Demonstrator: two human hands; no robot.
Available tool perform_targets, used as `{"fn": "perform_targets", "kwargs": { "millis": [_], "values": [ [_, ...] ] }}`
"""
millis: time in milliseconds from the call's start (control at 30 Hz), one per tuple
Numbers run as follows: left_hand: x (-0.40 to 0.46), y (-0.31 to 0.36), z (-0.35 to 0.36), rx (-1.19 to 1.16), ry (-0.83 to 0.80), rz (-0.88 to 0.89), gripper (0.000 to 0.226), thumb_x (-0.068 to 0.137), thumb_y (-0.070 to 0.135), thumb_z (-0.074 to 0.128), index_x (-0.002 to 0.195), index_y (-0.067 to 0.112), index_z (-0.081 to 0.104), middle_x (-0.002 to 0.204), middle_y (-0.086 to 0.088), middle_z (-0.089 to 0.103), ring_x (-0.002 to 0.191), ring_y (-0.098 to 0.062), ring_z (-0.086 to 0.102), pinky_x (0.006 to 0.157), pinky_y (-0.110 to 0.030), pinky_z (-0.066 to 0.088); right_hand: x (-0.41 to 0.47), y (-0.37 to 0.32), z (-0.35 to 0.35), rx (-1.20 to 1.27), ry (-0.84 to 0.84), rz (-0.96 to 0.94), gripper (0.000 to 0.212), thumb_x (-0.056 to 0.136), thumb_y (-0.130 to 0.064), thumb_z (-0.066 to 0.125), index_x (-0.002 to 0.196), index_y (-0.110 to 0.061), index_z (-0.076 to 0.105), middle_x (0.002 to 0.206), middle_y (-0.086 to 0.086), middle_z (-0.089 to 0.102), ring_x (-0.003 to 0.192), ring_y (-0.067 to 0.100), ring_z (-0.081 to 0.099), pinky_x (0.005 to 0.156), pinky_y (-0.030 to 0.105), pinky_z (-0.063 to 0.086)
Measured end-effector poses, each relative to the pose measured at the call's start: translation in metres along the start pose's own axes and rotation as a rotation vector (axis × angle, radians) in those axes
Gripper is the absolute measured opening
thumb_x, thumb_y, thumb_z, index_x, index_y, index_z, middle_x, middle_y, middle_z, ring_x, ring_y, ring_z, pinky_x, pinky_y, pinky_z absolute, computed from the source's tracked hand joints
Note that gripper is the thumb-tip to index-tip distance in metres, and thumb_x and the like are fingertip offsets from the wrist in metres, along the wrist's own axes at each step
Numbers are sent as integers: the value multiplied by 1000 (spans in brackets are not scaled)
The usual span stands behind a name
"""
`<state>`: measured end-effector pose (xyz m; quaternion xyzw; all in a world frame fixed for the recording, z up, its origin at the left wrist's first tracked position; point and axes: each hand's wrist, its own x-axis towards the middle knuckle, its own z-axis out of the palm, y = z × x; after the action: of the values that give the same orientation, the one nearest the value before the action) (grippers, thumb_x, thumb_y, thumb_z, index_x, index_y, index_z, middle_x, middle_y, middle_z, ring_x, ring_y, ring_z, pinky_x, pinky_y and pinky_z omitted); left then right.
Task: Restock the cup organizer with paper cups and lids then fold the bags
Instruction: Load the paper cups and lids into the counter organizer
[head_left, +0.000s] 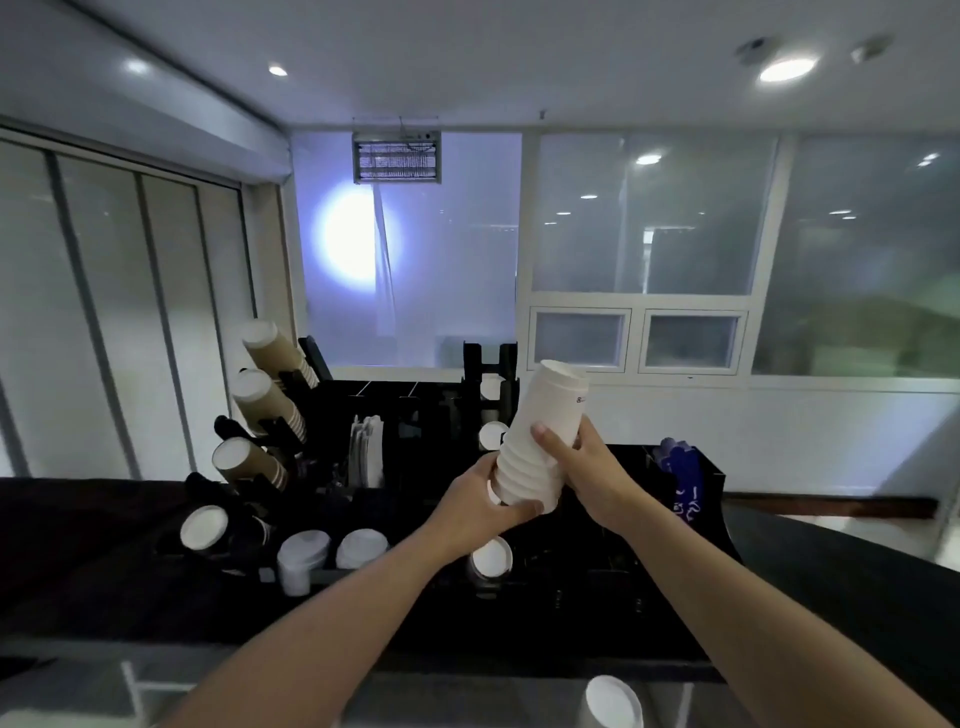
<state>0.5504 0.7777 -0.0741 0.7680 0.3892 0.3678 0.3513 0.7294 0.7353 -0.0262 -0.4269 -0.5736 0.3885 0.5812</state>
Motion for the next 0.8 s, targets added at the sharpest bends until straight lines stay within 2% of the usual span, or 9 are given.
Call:
{"fn": "perform_targets", "kwargs": {
  "millis": [133,200,300,367,467,600,700,800],
  "values": [
    [33,-12,-32,86,44,81,66,68,49,86,123,42,52,114,19,64,105,4,60,89,-21,50,41,-15,6,-113,224,-23,63,80,-44,81,131,-23,51,119,0,66,109,19,66,88,38,57],
    [56,-19,-51,154,74,121,74,67,55,84,132,41,51,122,18,60,112,-1,57,95,-28,51,64,-25,12,-201,244,-37,67,78,-43,84,132,-25,48,119,-4,64,108,17,64,91,42,57],
    [91,-32,-77,283,84,158,77,79,47,80,146,29,45,132,12,56,120,-7,54,102,-31,47,92,-38,24,-351,289,-93,68,80,-39,83,133,-26,43,117,-11,60,106,10,61,86,32,54],
    [109,-44,-90,334,113,177,55,93,34,70,142,18,52,122,4,66,112,-13,63,97,-31,50,110,-46,29,-430,362,-156,68,82,-35,82,136,-25,40,118,-11,57,106,11,57,84,30,49],
    [124,-61,-98,360,183,223,28,100,25,58,126,18,66,105,-3,76,98,-19,72,86,-36,57,138,-53,30,-436,436,-225,70,82,-33,82,138,-25,41,122,-7,56,110,16,55,87,34,49],
    [130,-72,-91,519,130,346,34,99,14,49,129,19,64,115,-6,72,107,-24,67,87,-37,54,172,-48,32,-443,435,-274,71,77,-30,86,135,-32,45,125,-9,56,113,14,55,92,35,50],
    [131,-81,-80,621,59,394,38,98,20,46,132,18,62,131,-5,65,118,-24,60,97,-34,48,196,-37,31,-476,400,-255,70,76,-27,86,135,-31,47,124,-11,58,114,14,56,92,35,50],
    [132,-92,-72,609,98,430,41,98,27,47,135,17,62,141,0,59,125,-21,57,107,-28,41,217,-19,28,-526,362,-224,73,77,-26,85,138,-32,44,125,-9,58,114,14,56,93,36,50]
  ]
}}
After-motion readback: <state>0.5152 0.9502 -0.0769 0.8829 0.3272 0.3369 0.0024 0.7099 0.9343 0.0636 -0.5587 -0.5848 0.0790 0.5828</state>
